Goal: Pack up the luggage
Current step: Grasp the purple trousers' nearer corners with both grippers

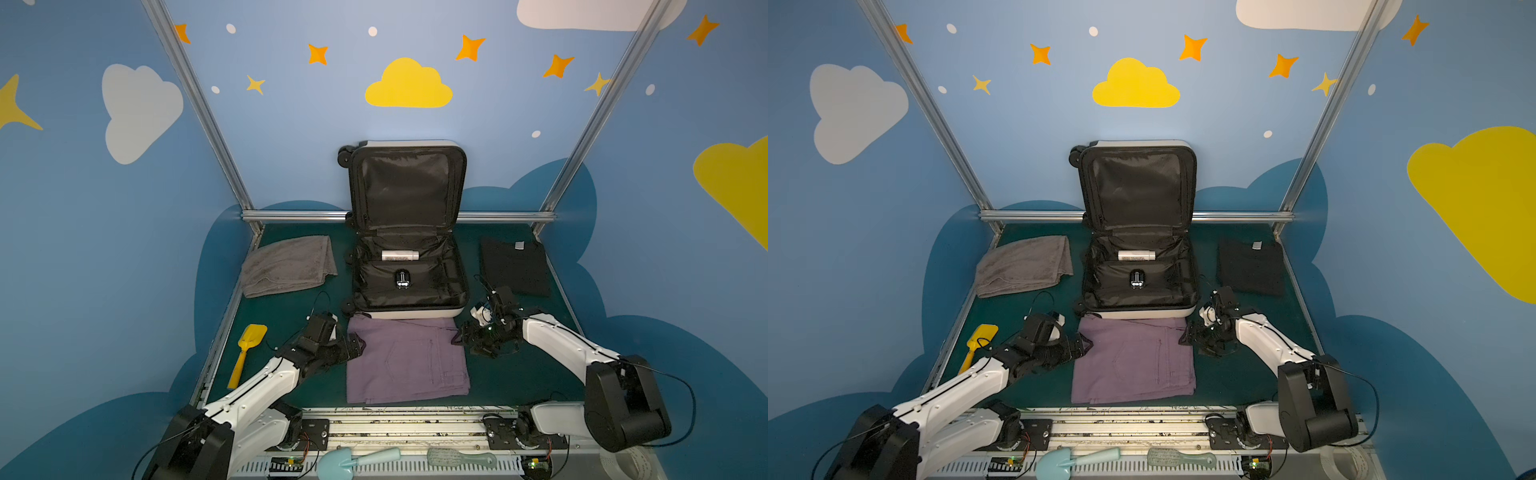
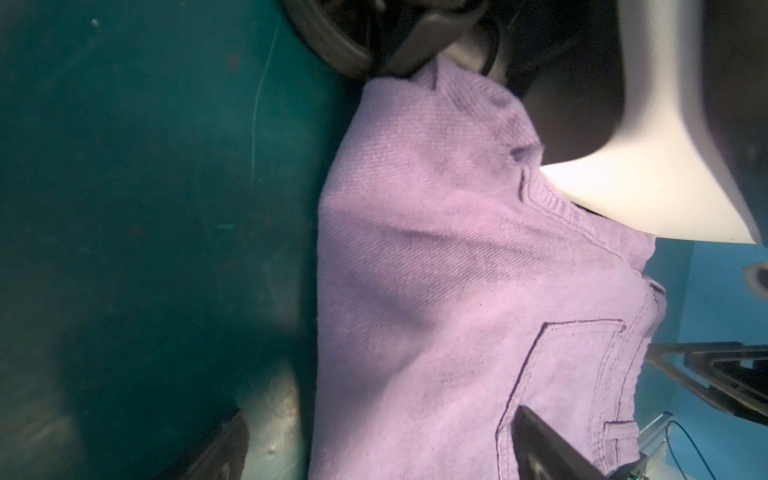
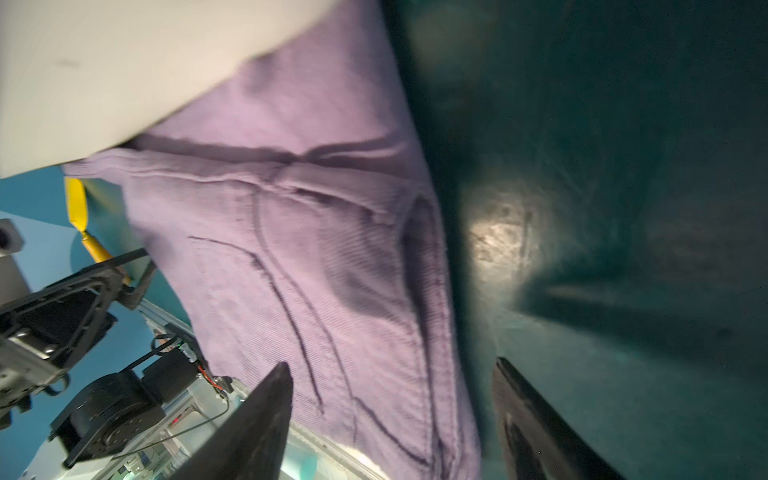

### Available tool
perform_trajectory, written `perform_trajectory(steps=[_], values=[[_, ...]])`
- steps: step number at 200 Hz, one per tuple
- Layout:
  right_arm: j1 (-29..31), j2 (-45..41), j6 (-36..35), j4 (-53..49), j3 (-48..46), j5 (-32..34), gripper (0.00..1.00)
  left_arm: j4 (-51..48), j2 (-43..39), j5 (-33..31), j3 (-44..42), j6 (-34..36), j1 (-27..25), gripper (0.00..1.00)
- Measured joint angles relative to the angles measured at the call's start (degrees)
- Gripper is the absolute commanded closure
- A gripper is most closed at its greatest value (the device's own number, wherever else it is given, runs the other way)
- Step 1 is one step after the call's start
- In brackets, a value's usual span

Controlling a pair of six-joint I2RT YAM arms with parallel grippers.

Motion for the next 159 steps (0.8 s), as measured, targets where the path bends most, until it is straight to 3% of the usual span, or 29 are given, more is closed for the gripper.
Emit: perform_trajectory(steps=[49,86,119,159], values=[[-0.13,4.44,-0.11,3.69,-0.33,-0.66,0.26,4.92,2.16,0.63,-0.5,0.15,0.0,0.03],[-0.42,7.82,-0.57,4.39,1.03,-4.09,0.32,8.57,3.41,2.03,-1.29,0.22,0.0,0.07],[-0.39,9.44,-0.66,6.51,0.98,-6.36,0.48,10.88,5.27,3.61,-1.31,0.7,0.0,0.13],[-0.39,10.47,-0.98,8.0,0.13,-7.08,0.73,12.83,6.49,4.09,-1.88,0.94,0.0,0.3]])
